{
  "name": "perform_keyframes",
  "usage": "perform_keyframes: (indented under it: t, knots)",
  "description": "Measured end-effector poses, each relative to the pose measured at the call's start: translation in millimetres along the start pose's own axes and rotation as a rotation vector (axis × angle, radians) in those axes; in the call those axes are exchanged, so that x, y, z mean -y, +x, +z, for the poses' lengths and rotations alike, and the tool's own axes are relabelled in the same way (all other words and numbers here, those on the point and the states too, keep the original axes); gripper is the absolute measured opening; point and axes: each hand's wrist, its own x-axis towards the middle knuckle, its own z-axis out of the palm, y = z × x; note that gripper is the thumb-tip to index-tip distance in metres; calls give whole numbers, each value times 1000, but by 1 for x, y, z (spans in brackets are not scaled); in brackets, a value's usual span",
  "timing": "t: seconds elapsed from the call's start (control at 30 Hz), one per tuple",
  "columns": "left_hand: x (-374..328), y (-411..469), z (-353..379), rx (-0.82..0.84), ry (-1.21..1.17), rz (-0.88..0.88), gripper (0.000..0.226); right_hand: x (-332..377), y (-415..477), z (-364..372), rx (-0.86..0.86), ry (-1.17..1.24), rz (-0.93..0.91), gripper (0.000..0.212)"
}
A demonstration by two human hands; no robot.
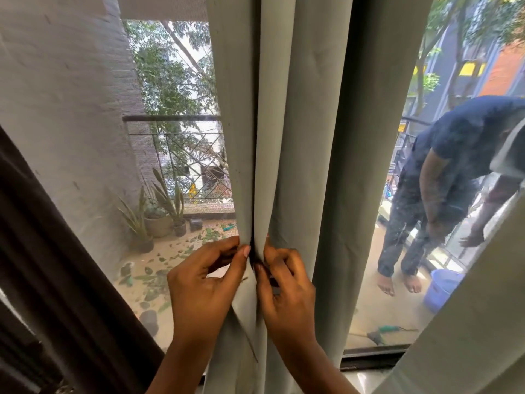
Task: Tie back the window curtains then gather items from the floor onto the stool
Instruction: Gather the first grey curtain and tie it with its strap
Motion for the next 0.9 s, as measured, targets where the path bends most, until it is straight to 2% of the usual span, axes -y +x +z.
perform_keyframes:
  t: [0.1,0.2,0.27,0.37,0.43,0.53,0.6,0.67,0.7,0.8,0.9]
  knots:
    - [-4,-1,4,29,-31,-7,41,-1,2,-3,11,-58,-42,41]
    - [-9,2,4,68,-16,62,36,-6,3,-6,91,-153,-101,36]
    - [-9,5,6,28,26,95,35,-10,5,-7,147,-205,-129,31]
    - [-3,13,8,-62,100,119,25,-20,8,-13,236,-347,-295,32]
    - [2,18,8,-88,94,92,22,-27,10,-23,118,-311,-265,32]
    - [4,21,6,-89,68,32,23,-29,24,-38,-215,-254,-9,45]
    - [4,22,7,-98,51,24,21,-28,42,-38,-269,-222,114,59]
    - [4,21,7,-113,56,27,20,-26,58,-34,-240,-153,218,59]
    - [3,20,7,-116,67,34,20,-25,63,-32,-238,-145,207,49]
    - [-4,15,7,-116,95,66,22,-17,55,-29,-254,-197,-9,22]
    - [-15,9,8,-123,33,42,26,0,35,-23,-217,-158,-125,25]
